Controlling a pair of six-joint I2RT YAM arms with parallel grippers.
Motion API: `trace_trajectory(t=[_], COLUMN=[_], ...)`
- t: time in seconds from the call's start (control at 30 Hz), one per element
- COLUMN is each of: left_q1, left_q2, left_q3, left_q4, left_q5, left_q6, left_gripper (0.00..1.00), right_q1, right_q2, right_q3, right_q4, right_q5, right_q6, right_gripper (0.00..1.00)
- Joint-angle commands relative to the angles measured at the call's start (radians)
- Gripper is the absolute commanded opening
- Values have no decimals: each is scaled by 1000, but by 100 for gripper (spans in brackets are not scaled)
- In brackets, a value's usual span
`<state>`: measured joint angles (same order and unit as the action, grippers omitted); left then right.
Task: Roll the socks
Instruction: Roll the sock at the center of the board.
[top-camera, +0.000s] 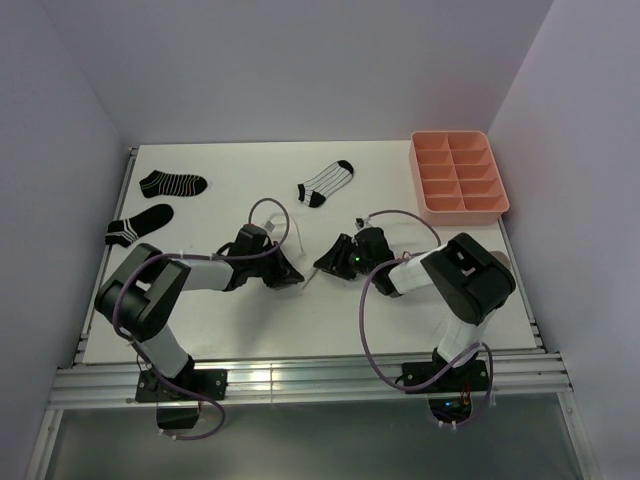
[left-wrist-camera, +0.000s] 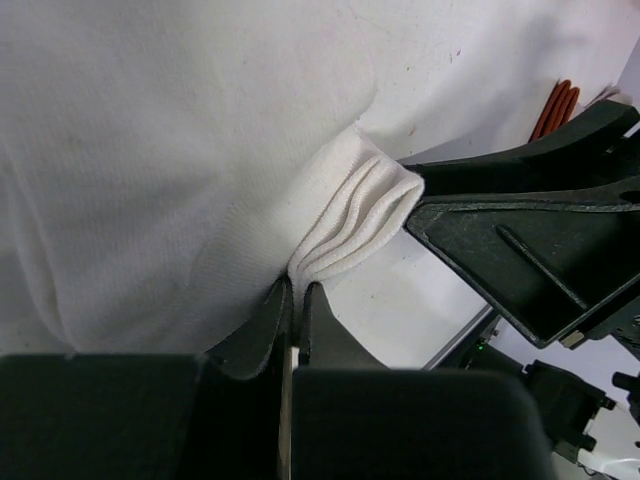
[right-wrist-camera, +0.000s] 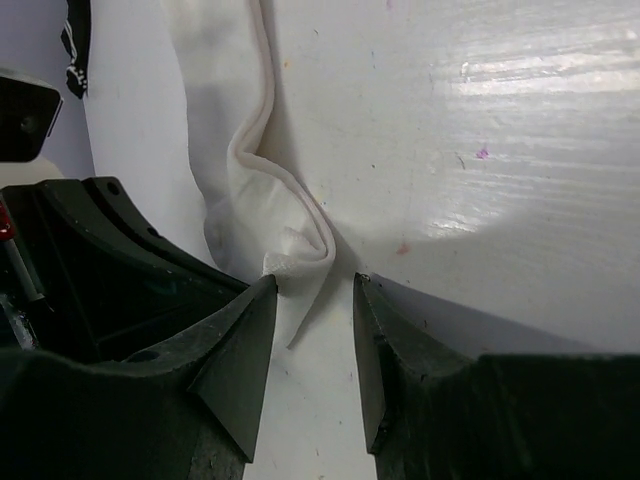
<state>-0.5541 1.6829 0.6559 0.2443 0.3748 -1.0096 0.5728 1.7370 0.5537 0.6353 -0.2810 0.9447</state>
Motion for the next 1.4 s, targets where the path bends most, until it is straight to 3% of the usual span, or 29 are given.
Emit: trace_trajectory(t=[0.0,0.63,0.73,0.87,0.97,1.03,1.17,1.23,1.27,1.37], left_q1=[14,52,56,57,57,56,48,37,17,-70], left_q2=[29,67,72,66,46,26,-72,-115,-161,-231], left_q3=[-32,-71,-79,-79,-58,-38,19,45,72,115], left_q4=[-14,49,58,56,24,-19,-132,-216,-239,-315], left_q5=[12,61,68,73,59,30,-57,-117,-199,-406], left_q6=[-15,-69,-75,-69,-38,-9,75,147,175,301], left_gripper=[1,1,1,1,11,19,48,57,64,70], right_q1=[13,25,25,24,25,25,25,25,25,25], right_q2=[56,160,165,151,115,87,42,26,21,24], right_q3=[18,25,25,37,66,100,153,186,210,264], right_q4=[-31,-16,-6,-35,-120,-205,-354,-438,-465,-557], right_q5=[14,-12,-20,-12,9,38,92,120,123,126], right_q6=[-27,-32,-37,-53,-81,-102,-119,-123,-124,-121], right_gripper=[44,37,29,10,0,0,0,0,0,0])
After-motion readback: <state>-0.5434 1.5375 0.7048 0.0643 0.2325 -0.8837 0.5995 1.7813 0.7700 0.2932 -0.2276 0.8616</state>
